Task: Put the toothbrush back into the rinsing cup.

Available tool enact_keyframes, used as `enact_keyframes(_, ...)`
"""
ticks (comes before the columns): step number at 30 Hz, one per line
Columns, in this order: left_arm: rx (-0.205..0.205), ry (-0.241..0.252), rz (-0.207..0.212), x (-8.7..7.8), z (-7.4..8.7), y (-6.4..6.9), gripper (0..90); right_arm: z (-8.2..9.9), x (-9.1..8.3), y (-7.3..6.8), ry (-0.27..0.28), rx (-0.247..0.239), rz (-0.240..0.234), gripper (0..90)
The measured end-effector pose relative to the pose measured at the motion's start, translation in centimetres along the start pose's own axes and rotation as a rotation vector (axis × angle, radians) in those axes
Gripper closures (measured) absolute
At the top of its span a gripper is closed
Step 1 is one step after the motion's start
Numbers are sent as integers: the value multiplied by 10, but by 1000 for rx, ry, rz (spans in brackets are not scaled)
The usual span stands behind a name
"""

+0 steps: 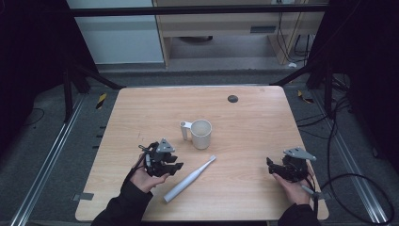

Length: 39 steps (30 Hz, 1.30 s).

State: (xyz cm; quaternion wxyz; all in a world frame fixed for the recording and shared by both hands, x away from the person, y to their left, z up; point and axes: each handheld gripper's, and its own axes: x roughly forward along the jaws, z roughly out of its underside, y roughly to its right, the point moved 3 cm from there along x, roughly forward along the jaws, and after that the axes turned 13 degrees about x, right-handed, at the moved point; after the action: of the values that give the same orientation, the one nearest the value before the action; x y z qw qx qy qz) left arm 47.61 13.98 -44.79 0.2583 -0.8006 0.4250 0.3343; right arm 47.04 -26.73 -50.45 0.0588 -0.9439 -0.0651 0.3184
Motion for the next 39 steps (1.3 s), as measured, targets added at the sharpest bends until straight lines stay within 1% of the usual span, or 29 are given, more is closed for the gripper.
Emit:
enact_keyframes(2, 4, -7, 9, 3, -4, 1, 590, 0, 0, 0, -1, -1, 1, 194)
enact_keyframes(5, 7, -13, 13, 6, -8, 3, 578, 0, 0, 0, -1, -5, -2, 195)
enact_keyframes(9, 10, -35, 27, 10, -13, 5, 560, 0, 1, 0, -3, -4, -3, 195)
enact_keyframes(12, 23, -54, 30, 14, -16, 7, 536, 0, 1, 0, -3, -3, -3, 195)
enact_keyframes(17, 33, -70, 37, 20, -20, 12, 522, 0, 1, 0, -2, -6, -3, 194)
enact_keyframes(22, 51, -103, 42, 27, -22, 17, 511, 0, 1, 0, -4, -6, -4, 194)
enact_keyframes(25, 61, -112, 43, 30, -24, 20, 509, 0, 1, -1, -6, -2, -4, 194)
enact_keyframes(29, 58, -127, 44, 34, -24, 22, 508, 1, 1, 0, -7, -7, -4, 193)
enact_keyframes(31, 59, -140, 51, 36, -24, 23, 507, 1, 1, 0, -8, -7, -4, 192)
enact_keyframes(39, 68, -183, 60, 43, -23, 25, 503, 1, 2, -1, -10, -7, -6, 193)
